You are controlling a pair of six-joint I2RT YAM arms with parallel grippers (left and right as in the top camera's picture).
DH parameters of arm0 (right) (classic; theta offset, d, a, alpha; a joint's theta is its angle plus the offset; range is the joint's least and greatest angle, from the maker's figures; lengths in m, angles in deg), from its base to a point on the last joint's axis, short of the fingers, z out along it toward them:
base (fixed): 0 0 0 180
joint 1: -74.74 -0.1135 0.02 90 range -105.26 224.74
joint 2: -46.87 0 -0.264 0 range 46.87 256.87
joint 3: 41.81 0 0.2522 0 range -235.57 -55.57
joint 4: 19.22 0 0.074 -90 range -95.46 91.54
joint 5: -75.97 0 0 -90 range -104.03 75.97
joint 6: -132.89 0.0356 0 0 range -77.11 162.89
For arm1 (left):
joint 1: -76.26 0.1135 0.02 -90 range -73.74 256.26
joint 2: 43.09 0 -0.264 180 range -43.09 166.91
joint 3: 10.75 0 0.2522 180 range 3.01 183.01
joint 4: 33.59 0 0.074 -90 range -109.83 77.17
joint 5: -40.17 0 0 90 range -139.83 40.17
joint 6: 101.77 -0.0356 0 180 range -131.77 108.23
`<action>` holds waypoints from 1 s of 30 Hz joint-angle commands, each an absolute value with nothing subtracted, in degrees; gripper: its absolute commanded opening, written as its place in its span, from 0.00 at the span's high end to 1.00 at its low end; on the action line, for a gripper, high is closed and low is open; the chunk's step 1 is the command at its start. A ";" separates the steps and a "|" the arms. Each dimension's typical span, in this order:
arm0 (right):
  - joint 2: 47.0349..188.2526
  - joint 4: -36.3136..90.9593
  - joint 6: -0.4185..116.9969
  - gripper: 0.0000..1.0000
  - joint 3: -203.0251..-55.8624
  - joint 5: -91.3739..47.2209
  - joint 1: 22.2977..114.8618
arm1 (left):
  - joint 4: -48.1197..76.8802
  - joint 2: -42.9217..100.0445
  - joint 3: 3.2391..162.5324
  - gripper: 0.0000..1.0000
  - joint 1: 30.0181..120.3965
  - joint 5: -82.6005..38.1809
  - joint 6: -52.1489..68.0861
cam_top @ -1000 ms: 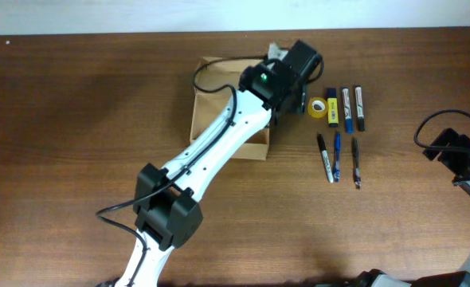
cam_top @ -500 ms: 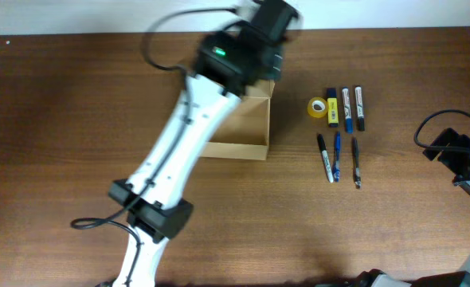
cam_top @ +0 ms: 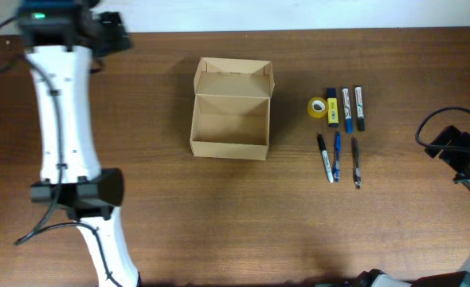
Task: Pack container
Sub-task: 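Lift the left arm away from the box to the upper left, then reach the right gripper down and grasp the yellow tape roll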
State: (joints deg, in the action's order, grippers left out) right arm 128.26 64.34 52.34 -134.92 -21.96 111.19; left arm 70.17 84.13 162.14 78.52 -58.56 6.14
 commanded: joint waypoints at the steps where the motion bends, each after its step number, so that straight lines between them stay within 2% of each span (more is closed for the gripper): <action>1: 128.36 63.38 52.87 0.01 -135.88 -23.68 111.52 | 71.18 84.09 163.23 0.02 81.75 -52.35 5.23; 5: 128.36 61.96 52.39 0.03 -135.88 -31.44 111.50 | 72.22 84.09 163.23 0.00 84.07 -52.39 5.25; 6: 128.36 61.17 51.16 0.14 -135.88 -33.32 111.15 | 72.33 84.09 163.23 0.00 84.38 -52.42 5.25; 8: 128.36 60.43 50.36 0.23 -135.88 -32.99 109.22 | 72.40 84.09 163.23 0.00 84.68 -52.57 5.25; 19: 137.52 56.16 50.27 0.23 -136.58 -25.80 84.55 | 72.79 84.09 163.23 0.00 84.68 -52.35 5.27; 23: 144.65 55.46 50.27 0.27 -141.10 -25.56 79.15 | 72.79 84.09 163.23 0.00 84.68 -52.35 5.27; 30: 157.06 57.58 50.25 0.28 -156.60 -22.68 72.81 | 72.79 84.09 163.23 0.00 84.68 -52.35 5.27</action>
State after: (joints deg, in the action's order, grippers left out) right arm 154.02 57.04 50.44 -150.44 -25.65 75.10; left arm 72.64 84.13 162.14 84.38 -52.96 5.95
